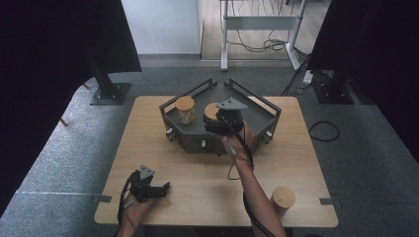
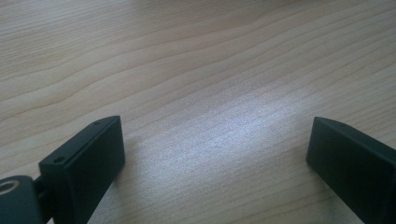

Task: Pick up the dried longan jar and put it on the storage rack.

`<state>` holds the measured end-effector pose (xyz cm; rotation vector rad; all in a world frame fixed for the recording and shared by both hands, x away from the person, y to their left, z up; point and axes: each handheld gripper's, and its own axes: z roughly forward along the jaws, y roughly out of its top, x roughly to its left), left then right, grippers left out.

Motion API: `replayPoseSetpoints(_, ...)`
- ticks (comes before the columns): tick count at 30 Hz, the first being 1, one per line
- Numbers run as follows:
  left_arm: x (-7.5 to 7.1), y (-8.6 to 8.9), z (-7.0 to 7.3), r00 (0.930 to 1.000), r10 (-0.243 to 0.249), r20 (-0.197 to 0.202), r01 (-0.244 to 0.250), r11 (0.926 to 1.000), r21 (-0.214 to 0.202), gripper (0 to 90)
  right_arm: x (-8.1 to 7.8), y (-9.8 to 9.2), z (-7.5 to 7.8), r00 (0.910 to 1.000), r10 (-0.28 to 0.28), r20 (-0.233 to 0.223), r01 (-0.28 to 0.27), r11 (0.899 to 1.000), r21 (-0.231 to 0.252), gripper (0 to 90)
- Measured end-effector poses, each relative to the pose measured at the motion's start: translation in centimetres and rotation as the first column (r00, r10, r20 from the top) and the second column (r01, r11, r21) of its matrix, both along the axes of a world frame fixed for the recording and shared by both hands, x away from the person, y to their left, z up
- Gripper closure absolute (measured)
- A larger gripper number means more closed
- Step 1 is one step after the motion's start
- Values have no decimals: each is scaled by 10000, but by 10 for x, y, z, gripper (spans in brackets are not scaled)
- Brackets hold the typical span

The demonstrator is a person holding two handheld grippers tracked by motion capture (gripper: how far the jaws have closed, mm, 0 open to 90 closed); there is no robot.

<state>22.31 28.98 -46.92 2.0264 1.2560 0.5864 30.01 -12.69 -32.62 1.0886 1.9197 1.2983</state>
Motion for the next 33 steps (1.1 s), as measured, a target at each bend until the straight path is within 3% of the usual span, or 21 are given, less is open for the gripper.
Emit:
replayPoseSetpoints(14,0,0,0,10000,-41,6,41,10000,6,41,19,12,-2,9991,-403,130,407,9987,-291,251)
replayPoseSetpoints(23,0,1,0,10000,-73,-7,73,10000,19,41,35,22,-17,9970,-750,178,758,9959,-489,251)
replayPoseSetpoints(33,0,1,0,10000,-83,-12,83,10000,21,40,46,23,-31,9955,-950,-15,949,9950,-312,251)
